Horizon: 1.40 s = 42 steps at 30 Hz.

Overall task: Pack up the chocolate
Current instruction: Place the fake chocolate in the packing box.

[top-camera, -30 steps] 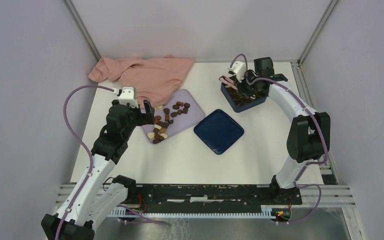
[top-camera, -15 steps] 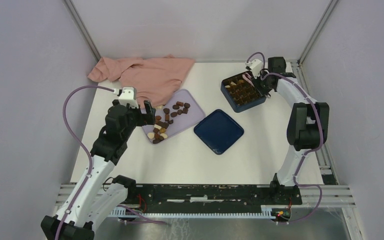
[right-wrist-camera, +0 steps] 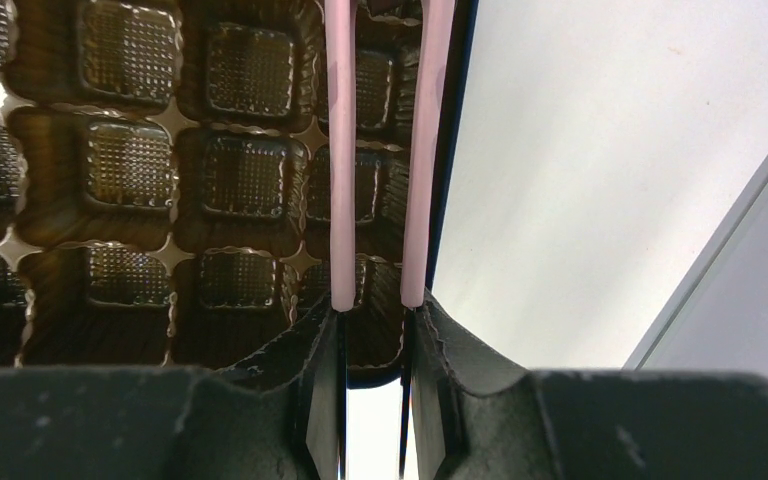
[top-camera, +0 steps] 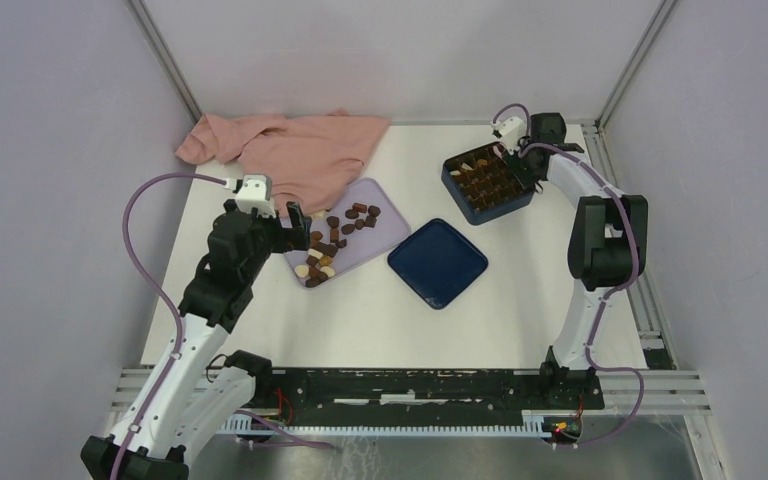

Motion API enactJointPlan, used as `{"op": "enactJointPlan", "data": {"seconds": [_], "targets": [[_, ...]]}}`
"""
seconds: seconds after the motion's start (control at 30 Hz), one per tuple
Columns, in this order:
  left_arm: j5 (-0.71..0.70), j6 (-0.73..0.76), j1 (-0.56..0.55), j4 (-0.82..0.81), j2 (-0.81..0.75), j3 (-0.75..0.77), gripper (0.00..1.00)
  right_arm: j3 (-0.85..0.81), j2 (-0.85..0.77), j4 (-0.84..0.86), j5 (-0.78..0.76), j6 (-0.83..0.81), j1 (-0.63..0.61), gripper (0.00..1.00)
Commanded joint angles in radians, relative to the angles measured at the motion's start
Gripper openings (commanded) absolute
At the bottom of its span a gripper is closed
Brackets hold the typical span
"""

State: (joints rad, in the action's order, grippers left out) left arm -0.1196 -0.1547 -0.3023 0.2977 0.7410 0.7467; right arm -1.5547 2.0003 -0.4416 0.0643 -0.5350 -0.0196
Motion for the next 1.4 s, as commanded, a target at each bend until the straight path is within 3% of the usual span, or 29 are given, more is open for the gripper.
{"op": "enactJointPlan", "data": {"seconds": [0.0,0.13,0.73,1.1,1.37], "targets": [[0.024,0.028,0.006,-0.032,-0.005,0.028,1.0,-0.041,0.017,0.027,-0.058,0.015,-0.002,0.06],[0.027,0.028,0.006,-0.032,-0.002,0.028,1.0,-0.044,0.025,0.027,-0.052,0.018,-0.001,0.08],[0.028,0.03,0.007,-0.031,0.002,0.028,1.0,-0.061,0.044,0.022,-0.038,0.021,-0.001,0.4],[0.021,0.029,0.007,-0.03,-0.004,0.028,1.0,-0.047,-0.027,0.021,-0.002,0.014,-0.002,0.35],[0.008,0.031,0.009,-0.035,-0.021,0.023,1.0,0.074,-0.226,0.028,0.294,-0.012,-0.029,0.31]]}}
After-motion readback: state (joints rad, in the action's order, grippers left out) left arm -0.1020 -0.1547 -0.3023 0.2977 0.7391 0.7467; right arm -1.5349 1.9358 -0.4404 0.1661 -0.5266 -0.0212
